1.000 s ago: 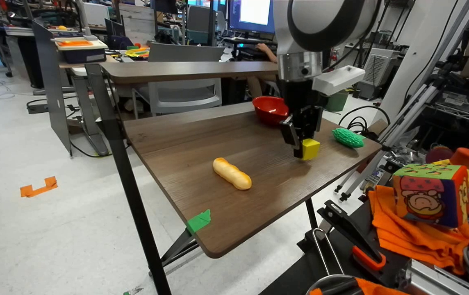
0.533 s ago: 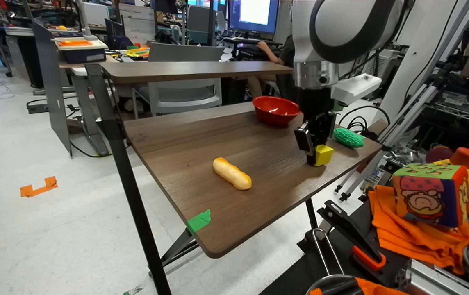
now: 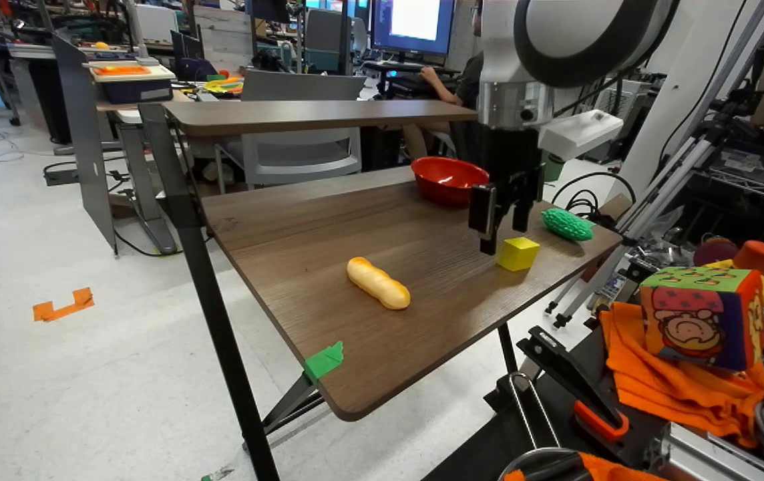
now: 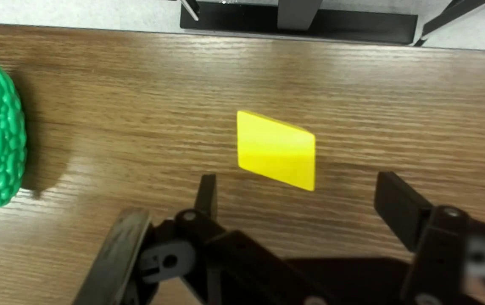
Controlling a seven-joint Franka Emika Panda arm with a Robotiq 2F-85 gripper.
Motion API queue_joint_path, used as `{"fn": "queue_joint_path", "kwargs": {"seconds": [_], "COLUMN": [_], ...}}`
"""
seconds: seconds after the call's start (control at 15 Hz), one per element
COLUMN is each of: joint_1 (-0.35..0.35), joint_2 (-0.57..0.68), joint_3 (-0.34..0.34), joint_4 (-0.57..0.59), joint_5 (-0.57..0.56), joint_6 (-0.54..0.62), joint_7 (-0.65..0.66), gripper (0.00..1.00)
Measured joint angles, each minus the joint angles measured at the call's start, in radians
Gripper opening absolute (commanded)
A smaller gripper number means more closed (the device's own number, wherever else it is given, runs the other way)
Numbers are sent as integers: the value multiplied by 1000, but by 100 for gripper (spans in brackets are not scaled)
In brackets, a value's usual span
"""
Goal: Move the yellow block closer to you
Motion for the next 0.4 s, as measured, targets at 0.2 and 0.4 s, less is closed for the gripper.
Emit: {"fn": "queue_joint_path", "kwargs": {"seconds": [0.2,0.4], "joint_1": [-17,-24], "joint_2": [-133,-183], "joint_3": [41,46], "joint_4": [-83,-123], "joint_5": [88,98], "joint_6": [8,8], "joint_7": [-1,-1], "gripper": [100,100]}}
